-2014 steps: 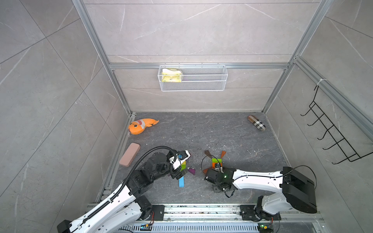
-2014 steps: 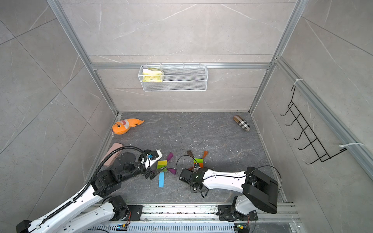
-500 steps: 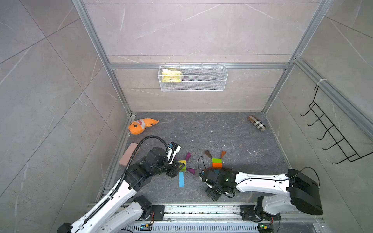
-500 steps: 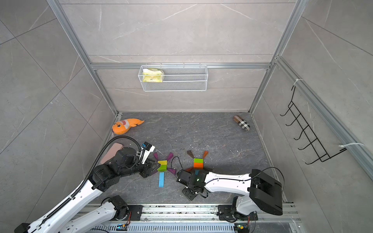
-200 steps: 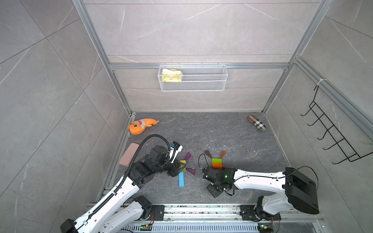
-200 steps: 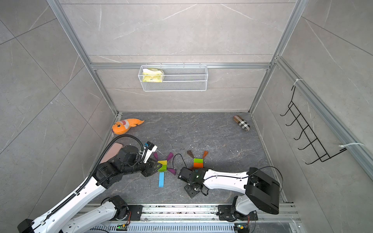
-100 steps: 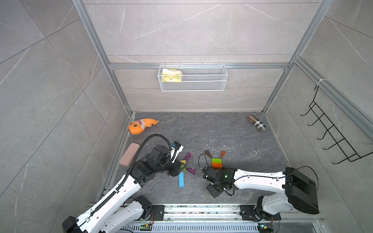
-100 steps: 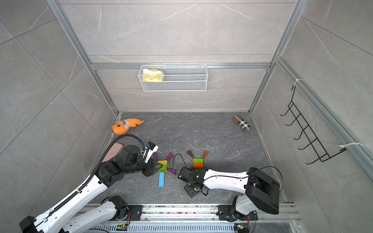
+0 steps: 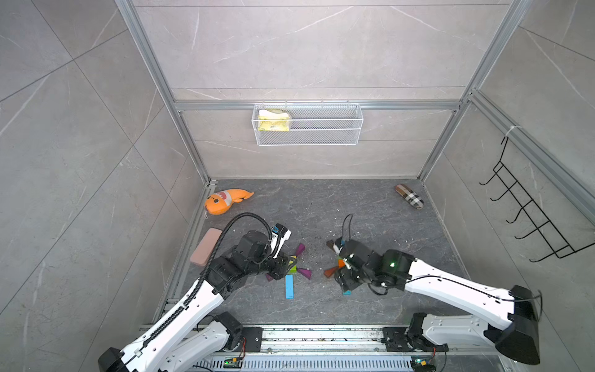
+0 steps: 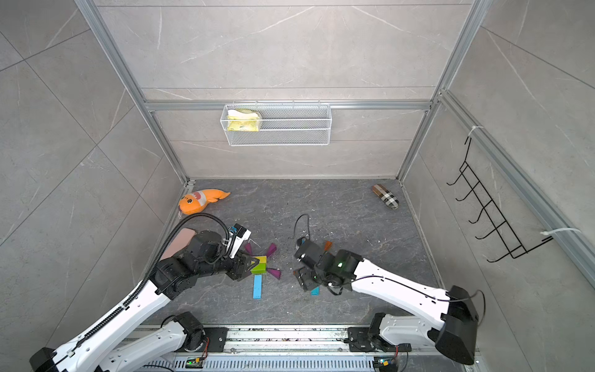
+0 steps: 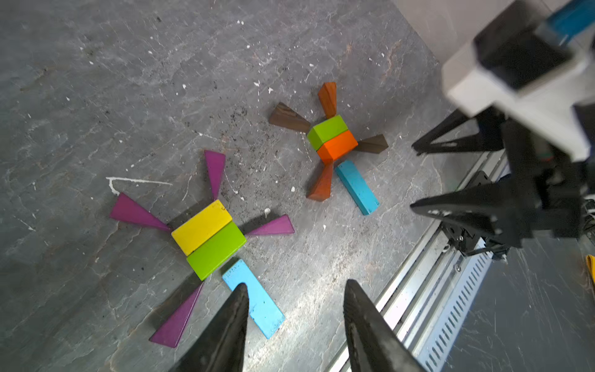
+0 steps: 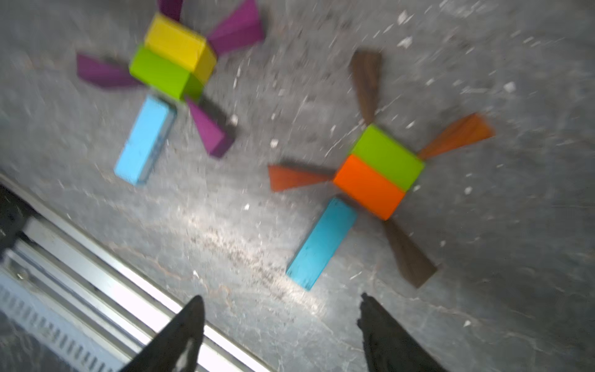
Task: Assemble a small pinwheel with building blocks
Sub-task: Adjust the building block at the center of the board, then reset both arms
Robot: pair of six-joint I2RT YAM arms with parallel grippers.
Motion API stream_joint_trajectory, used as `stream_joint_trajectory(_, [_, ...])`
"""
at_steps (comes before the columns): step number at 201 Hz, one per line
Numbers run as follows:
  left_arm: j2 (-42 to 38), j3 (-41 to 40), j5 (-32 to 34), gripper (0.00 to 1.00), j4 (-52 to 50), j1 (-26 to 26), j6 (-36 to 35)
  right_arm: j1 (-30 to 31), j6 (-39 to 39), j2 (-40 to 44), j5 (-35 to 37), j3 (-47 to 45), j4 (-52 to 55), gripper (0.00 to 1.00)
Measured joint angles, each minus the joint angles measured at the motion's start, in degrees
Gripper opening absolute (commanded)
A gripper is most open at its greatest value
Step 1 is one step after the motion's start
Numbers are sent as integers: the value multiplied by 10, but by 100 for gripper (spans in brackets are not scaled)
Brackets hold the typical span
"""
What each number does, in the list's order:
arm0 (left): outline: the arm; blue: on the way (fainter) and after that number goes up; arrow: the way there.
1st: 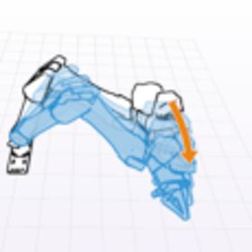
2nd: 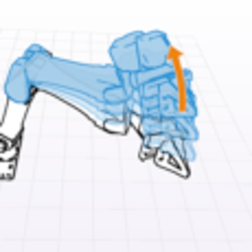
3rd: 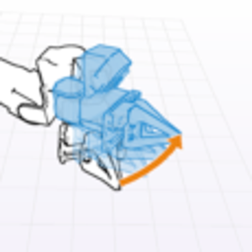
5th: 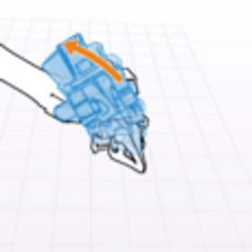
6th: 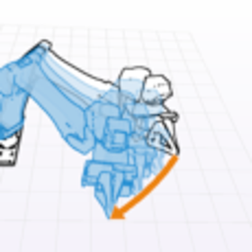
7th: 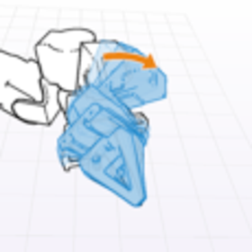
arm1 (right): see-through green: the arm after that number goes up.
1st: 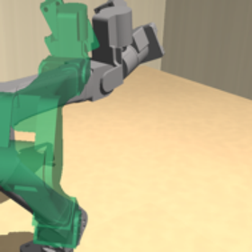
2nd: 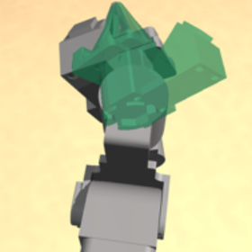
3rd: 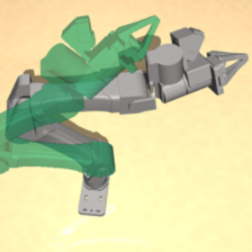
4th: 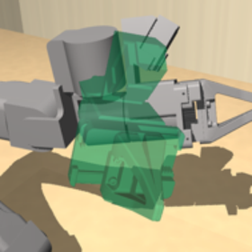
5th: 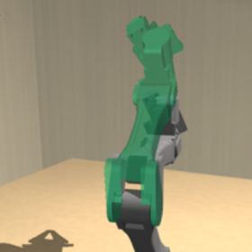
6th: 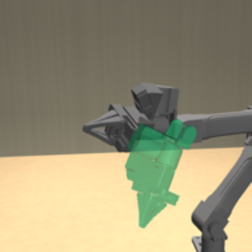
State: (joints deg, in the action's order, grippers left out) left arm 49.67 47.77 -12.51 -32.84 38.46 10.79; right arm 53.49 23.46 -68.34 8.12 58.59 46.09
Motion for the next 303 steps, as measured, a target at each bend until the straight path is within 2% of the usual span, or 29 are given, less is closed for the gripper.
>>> stream_joint_trajectory(8, [6,0,3,53,14,0,0,-33,-8,11,0,11,0,86])
stream_joint_trajectory(29, [39,6,6,73,50,0,0,-117,-31,17,-9,38,-1,91])
stream_joint_trajectory(30, [43,7,6,74,53,0,-2,-120,-31,17,-9,39,-1,91])
stream_joint_trajectory(34, [51,9,7,96,59,0,-1,-136,-38,15,-14,43,-1,92])
stream_joint_trajectory(37, [59,12,7,99,65,0,-2,-145,-39,13,-17,46,-2,92])
stream_joint_trajectory(45, [80,19,10,100,80,0,-2,-173,-48,8,-28,53,-5,99])
stream_joint_trajectory(83, [159,63,50,100,127,-16,0,-336,-69,-3,-104,47,-55,100])
stream_joint_trajectory(107, [161,57,75,100,166,-89,1,-443,-70,11,-118,-13,-120,100])
stream_joint_trajectory(125, [160,34,117,100,193,-156,-1,-490,-70,19,-108,-75,-169,99])
stream_joint_trajectory(150, [168,-32,204,100,235,-217,-14,-502,-77,18,-71,-146,-243,100])
stream_joint_trajectory(170, [183,-99,258,100,287,-234,-40,-503,-90,4,-32,-194,-326,100])
stream_joint_trajectory(198, [217,-200,305,100,397,-248,-115,-507,-119,-41,12,-243,-444,100])
stream_joint_trajectory(225, [271,-243,299,100,499,-278,-165,-508,-155,-84,16,-305,-605,100])
stream_joint_trajectory(249, [304,-247,250,100,585,-319,-173,-508,-173,-101,-6,-367,-741,100])
stream_joint_trajectory(280, [317,-243,196,100,652,-353,-172,-508,-193,-109,-42,-386,-833,100])
stream_joint_trajectory(303, [309,-277,162,100,718,-364,-170,-508,-201,-120,-55,-384,-882,100])
